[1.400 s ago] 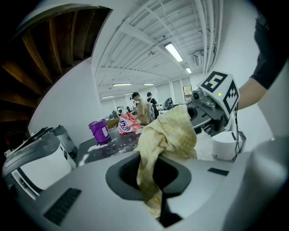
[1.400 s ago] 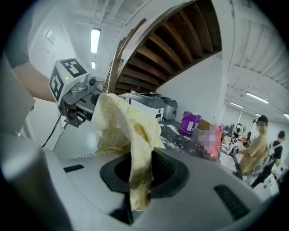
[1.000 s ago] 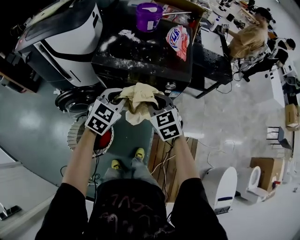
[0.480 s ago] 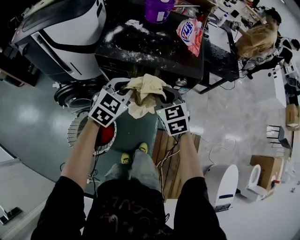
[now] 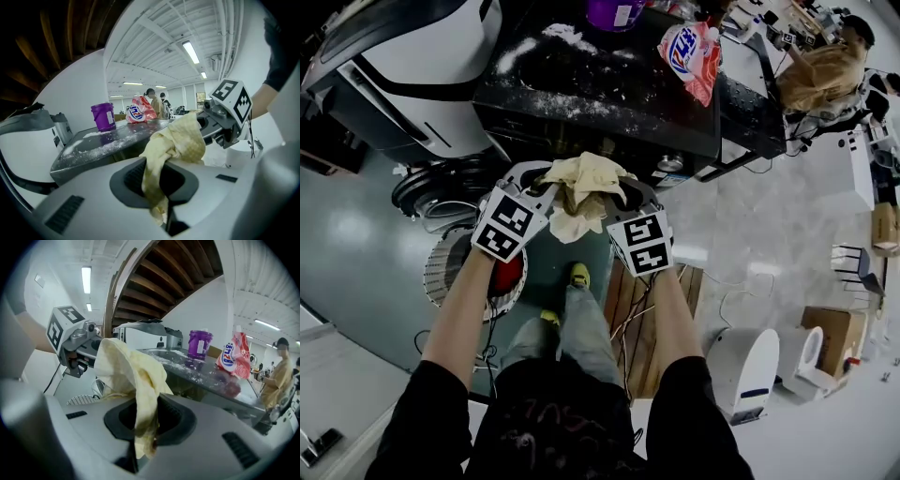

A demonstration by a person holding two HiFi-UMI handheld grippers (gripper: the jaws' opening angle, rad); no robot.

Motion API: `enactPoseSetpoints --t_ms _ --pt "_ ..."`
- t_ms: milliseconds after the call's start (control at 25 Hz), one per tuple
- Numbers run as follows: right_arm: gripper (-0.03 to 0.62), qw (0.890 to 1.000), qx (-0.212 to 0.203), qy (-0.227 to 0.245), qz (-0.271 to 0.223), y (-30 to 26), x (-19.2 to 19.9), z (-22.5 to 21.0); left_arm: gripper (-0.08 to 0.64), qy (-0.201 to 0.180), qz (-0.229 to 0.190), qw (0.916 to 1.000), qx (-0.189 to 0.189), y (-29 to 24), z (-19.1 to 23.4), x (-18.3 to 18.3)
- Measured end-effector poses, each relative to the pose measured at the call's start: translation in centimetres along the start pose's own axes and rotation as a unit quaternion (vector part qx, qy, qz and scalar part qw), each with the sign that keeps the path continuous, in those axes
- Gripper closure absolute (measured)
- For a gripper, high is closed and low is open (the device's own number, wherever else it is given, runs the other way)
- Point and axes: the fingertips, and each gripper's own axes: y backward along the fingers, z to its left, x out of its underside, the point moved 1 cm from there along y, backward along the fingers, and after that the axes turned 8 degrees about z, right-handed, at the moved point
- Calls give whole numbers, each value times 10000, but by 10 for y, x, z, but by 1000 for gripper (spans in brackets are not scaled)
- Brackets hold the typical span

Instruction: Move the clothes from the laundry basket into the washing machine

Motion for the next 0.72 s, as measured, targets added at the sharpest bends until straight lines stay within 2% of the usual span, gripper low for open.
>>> enactPoseSetpoints --t_ms 360,720 --pt "540 10000 -51 -40 -56 -68 46 -10 520 230 -166 9995 -170 -62 16 53" --pt "540 9988 35 -157 -467 -131 92 -19 520 13 -597 9969 -515 -112 20 99"
